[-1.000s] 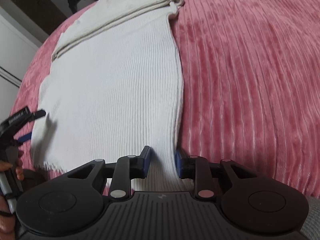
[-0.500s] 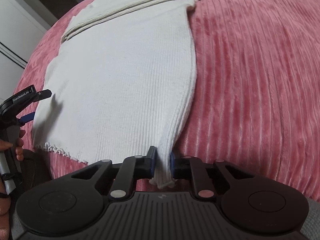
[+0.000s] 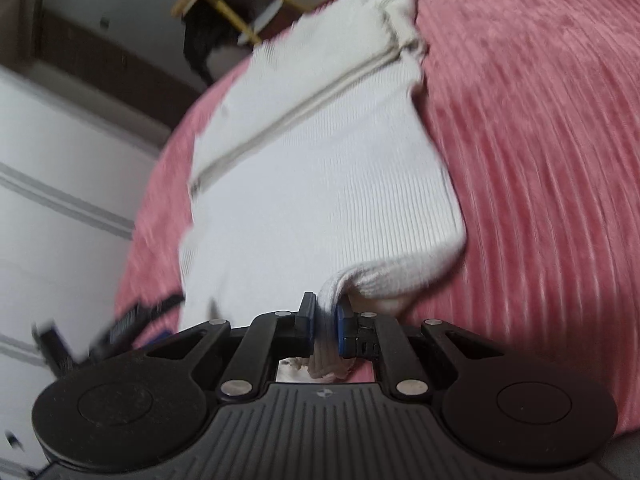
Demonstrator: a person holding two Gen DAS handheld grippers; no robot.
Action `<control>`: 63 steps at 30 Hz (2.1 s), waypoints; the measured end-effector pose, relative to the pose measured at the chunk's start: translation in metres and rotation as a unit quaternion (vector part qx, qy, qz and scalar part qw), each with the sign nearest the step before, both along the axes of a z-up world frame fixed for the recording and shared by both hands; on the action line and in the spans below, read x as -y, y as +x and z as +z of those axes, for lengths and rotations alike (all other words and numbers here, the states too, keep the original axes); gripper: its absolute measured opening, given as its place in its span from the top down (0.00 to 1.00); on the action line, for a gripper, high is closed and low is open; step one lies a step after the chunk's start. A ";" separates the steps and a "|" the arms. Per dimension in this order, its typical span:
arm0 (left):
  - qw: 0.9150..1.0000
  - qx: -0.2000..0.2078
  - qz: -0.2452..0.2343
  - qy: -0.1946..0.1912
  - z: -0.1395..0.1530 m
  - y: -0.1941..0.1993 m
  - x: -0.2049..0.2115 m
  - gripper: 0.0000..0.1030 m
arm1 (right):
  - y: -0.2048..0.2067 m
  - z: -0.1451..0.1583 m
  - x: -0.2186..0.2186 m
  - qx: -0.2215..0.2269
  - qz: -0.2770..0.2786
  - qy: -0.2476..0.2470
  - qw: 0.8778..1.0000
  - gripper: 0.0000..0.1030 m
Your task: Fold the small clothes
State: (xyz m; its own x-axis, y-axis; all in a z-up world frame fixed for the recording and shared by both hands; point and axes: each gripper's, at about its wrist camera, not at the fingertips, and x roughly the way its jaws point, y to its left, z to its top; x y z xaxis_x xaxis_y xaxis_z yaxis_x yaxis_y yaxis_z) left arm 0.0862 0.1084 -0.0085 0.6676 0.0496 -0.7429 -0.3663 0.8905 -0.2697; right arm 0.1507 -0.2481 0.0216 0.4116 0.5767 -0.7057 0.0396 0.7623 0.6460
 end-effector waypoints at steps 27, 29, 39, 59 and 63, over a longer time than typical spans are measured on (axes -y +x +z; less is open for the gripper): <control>0.999 -0.020 -0.026 -0.034 -0.005 -0.010 -0.043 0.03 | 0.057 -0.004 -0.016 0.172 0.056 -0.154 0.971 0.39; 0.999 -0.019 -0.030 -0.030 -0.004 -0.011 -0.040 0.03 | 0.063 -0.006 -0.028 0.180 0.074 -0.174 0.965 0.39; 0.999 -0.021 -0.030 -0.030 -0.007 -0.010 -0.042 0.03 | 0.071 -0.017 -0.047 0.191 0.071 -0.262 0.943 0.95; 0.993 -0.007 -0.102 -0.059 -0.016 0.009 -0.042 0.60 | 0.063 -0.024 -0.008 0.164 0.019 -0.212 0.963 0.94; 0.991 0.003 -0.119 -0.057 -0.012 0.010 -0.040 0.75 | 0.063 -0.024 -0.015 0.177 0.045 -0.223 0.958 0.89</control>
